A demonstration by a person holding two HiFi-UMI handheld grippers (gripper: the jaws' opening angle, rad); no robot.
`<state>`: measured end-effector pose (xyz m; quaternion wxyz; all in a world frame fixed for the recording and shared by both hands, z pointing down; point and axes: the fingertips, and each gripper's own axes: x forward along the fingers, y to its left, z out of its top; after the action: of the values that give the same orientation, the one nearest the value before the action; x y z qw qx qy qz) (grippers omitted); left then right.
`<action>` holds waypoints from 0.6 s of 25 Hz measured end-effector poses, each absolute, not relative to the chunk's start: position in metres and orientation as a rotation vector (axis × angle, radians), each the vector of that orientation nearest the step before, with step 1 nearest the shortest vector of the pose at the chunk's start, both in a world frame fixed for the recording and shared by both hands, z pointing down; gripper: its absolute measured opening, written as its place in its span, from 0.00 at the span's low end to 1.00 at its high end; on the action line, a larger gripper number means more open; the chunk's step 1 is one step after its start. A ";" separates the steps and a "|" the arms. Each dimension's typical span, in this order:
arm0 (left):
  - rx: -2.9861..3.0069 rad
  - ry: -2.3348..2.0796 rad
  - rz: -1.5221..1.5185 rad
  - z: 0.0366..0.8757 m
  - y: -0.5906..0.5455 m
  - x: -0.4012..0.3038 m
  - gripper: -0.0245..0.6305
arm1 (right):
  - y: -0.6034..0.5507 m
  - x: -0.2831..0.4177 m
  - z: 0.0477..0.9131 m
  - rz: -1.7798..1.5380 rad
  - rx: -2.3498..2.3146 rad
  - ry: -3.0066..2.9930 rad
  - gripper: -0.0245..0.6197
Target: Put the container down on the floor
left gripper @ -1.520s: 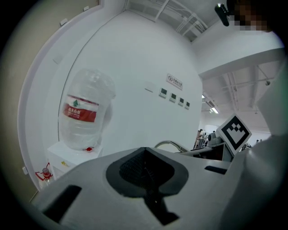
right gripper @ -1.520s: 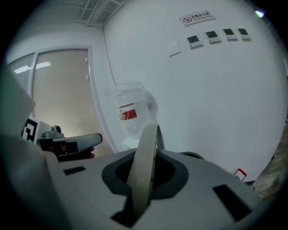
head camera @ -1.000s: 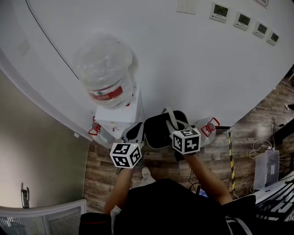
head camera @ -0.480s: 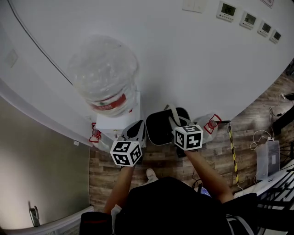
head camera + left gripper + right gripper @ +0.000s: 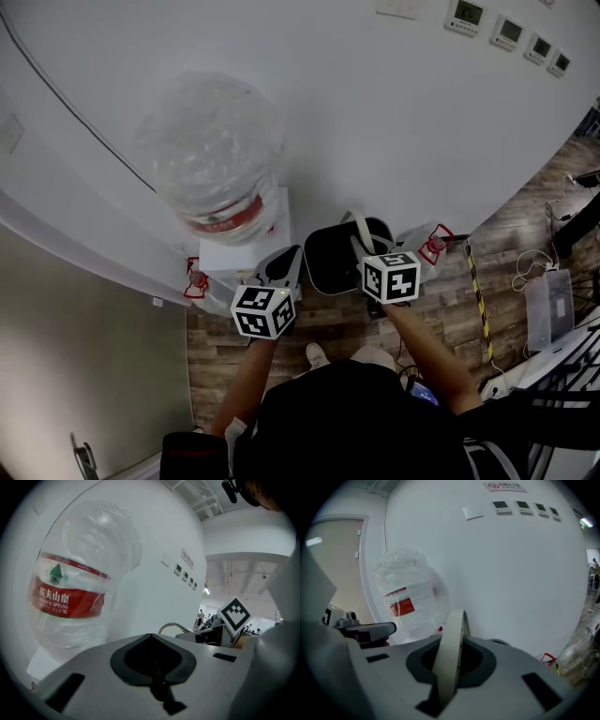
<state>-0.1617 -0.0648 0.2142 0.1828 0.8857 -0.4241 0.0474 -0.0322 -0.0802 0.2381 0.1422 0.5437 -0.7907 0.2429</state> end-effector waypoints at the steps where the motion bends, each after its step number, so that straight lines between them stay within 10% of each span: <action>1: 2.501 -1.191 0.139 0.216 -0.065 -0.163 0.06 | -0.079 -0.033 0.240 0.706 1.574 -2.279 0.09; 15: 2.491 -1.126 0.181 0.238 -0.071 -0.140 0.06 | -0.083 -0.015 0.261 0.763 1.612 -2.228 0.09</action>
<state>-0.1398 -0.0707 0.2379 0.1996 0.8909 -0.4028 0.0647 -0.0150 -0.0825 0.2609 0.1432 0.5590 -0.7726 0.2647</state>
